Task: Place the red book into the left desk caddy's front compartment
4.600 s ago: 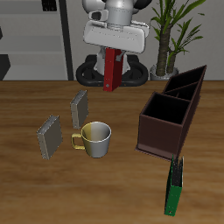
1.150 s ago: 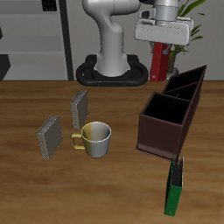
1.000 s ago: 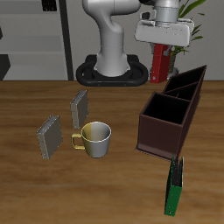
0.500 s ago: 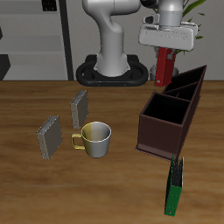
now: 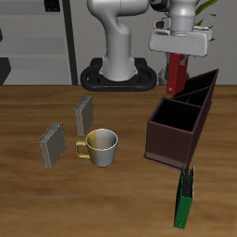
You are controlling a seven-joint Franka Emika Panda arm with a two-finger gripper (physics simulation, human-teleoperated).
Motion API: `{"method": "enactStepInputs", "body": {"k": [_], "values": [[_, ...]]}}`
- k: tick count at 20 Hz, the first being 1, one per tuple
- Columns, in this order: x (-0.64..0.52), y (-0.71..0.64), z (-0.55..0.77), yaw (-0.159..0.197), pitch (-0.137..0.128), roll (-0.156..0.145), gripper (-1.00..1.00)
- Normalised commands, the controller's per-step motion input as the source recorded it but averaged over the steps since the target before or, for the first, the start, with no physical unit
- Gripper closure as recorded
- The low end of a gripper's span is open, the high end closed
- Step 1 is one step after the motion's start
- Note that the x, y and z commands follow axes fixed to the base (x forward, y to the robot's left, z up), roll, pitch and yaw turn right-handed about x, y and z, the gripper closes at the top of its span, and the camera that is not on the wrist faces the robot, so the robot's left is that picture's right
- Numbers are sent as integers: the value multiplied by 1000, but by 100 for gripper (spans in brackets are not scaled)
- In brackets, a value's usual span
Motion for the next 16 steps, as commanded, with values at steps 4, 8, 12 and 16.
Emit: {"method": "enactStepInputs", "body": {"k": [4, 8, 12, 16], "values": [[172, 59, -220, 8, 56, 18, 100], [69, 66, -206, 27, 32, 19, 100], [23, 26, -84, 0, 21, 12, 100], [102, 95, -182, 14, 21, 15, 100]]}}
